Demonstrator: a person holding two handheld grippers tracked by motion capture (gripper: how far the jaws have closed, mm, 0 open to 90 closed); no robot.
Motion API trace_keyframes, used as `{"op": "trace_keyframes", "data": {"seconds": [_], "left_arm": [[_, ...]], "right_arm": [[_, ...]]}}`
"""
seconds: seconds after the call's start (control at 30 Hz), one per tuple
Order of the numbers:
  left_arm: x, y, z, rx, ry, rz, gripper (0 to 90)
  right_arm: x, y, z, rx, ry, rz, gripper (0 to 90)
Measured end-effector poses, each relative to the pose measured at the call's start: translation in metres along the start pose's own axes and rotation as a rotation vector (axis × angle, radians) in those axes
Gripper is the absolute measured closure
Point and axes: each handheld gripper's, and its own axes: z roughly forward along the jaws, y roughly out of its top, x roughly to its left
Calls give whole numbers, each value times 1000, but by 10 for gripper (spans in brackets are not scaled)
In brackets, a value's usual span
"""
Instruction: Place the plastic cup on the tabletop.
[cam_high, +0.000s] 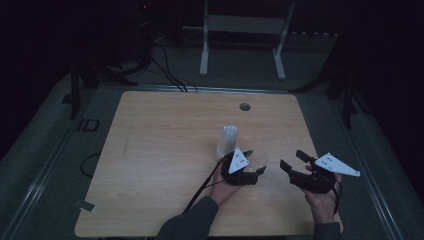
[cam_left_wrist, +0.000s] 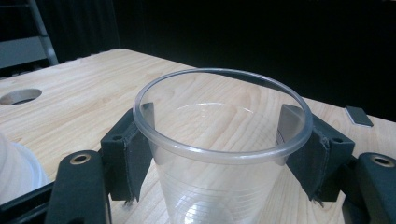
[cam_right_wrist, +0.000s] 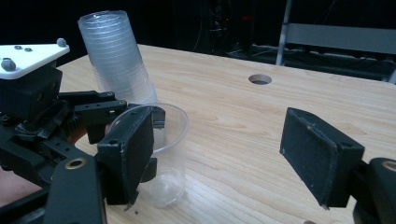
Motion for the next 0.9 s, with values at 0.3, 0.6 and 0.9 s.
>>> {"op": "trace_keyframes", "data": {"seconds": [0.3,0.6,0.9], "left_arm": [[-5,-3,0,0,3,12,288],[-11,-9,3,31,-14,29,281],[-14,-10,3,63,-13,38,247]], "right_arm": [[0,0,-1,-3,-3,2,257],[-1,0,-1,-6,-4,3,257],[-1,0,-2,-7,-6,2,257]]}}
